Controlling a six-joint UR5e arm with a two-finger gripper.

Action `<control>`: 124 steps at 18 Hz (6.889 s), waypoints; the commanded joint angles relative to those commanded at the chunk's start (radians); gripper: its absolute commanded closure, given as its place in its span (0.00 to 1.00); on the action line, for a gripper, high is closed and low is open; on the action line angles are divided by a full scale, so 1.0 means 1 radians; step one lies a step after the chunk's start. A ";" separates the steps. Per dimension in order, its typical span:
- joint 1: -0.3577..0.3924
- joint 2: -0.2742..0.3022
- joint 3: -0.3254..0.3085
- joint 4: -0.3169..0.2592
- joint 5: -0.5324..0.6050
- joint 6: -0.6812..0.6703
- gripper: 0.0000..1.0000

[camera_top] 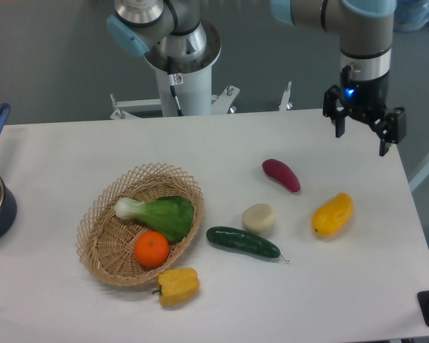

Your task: Pick up the mango from the table

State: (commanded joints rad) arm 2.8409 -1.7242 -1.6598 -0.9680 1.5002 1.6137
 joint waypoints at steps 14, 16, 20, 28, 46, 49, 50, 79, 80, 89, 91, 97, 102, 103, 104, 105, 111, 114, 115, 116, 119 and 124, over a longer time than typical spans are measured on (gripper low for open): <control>0.041 0.006 -0.054 0.000 -0.069 -0.056 0.00; 0.037 0.008 -0.069 0.003 -0.068 -0.122 0.00; 0.032 -0.018 -0.066 0.021 -0.095 -0.179 0.00; 0.018 -0.147 -0.083 0.107 -0.126 -0.176 0.00; -0.011 -0.336 0.014 0.109 -0.068 -0.169 0.00; -0.012 -0.344 0.012 0.110 -0.068 -0.167 0.00; -0.012 -0.345 0.012 0.110 -0.068 -0.166 0.00; -0.046 -0.394 0.009 0.121 -0.005 -0.034 0.00; -0.055 -0.399 0.011 0.129 0.008 -0.034 0.00; -0.060 -0.400 0.011 0.130 0.020 -0.044 0.29; -0.060 -0.400 0.011 0.130 0.020 -0.044 0.37; -0.060 -0.399 0.014 0.135 0.020 -0.044 0.67; -0.064 -0.373 0.028 0.135 0.012 -0.086 0.69; -0.080 -0.351 0.044 0.133 0.008 -0.112 0.69; -0.087 -0.336 0.052 0.133 -0.003 -0.138 0.69; -0.089 -0.318 0.064 0.133 -0.029 -0.168 0.69; -0.084 -0.197 0.101 0.133 -0.360 -0.374 0.69; -0.074 -0.155 0.112 0.133 -0.472 -0.500 0.69; -0.074 -0.147 0.118 0.133 -0.483 -0.532 0.69; -0.074 -0.138 0.121 0.133 -0.483 -0.563 0.69; -0.075 -0.118 0.121 0.133 -0.483 -0.627 0.69; -0.081 -0.115 0.126 0.133 -0.485 -0.655 0.69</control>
State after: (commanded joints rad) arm 2.7596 -1.8392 -1.5340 -0.8345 1.0155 0.9588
